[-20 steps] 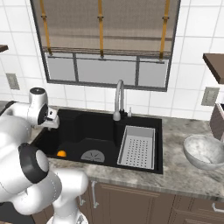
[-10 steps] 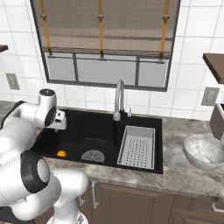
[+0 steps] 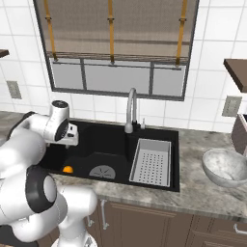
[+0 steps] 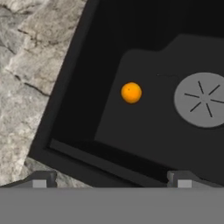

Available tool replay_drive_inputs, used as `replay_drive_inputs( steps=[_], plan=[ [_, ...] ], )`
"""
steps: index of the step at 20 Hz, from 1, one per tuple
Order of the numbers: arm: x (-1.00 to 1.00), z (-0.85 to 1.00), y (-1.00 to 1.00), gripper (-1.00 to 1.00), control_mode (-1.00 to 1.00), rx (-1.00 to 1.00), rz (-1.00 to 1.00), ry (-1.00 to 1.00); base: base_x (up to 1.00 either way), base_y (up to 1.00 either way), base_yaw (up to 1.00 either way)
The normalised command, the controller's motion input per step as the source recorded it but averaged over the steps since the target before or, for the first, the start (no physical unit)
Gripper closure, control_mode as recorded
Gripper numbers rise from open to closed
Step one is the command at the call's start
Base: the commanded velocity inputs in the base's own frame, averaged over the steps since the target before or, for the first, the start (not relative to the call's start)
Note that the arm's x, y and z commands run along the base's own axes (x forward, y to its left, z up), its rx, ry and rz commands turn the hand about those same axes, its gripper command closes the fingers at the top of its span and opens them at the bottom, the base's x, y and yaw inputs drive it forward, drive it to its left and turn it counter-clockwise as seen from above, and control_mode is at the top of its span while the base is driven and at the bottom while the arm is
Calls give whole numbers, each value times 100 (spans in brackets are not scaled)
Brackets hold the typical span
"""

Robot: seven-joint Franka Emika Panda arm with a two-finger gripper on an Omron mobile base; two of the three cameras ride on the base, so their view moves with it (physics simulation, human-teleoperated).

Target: Remove the peach and orange from the sink. Then move the bowl and cup from the counter to the sink for washing.

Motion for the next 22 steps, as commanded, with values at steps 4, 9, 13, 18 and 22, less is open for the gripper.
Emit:
replay_drive_inputs(
  steps=[4, 9, 13, 18, 22],
  plan=[
    [3, -18, -12, -100, -100, 0, 1, 0, 0, 0, 0],
    [5, -20, -5, -100, -100, 0, 0, 1, 0, 0, 0],
    [4, -22, -1, -100, -100, 0, 0, 1, 0, 0, 0],
    [6, -19, 0, -100, -100, 0, 0, 1, 0, 0, 0],
    [7, -16, 0, -100, -100, 0, 0, 5, 0, 0, 0]
  ],
)
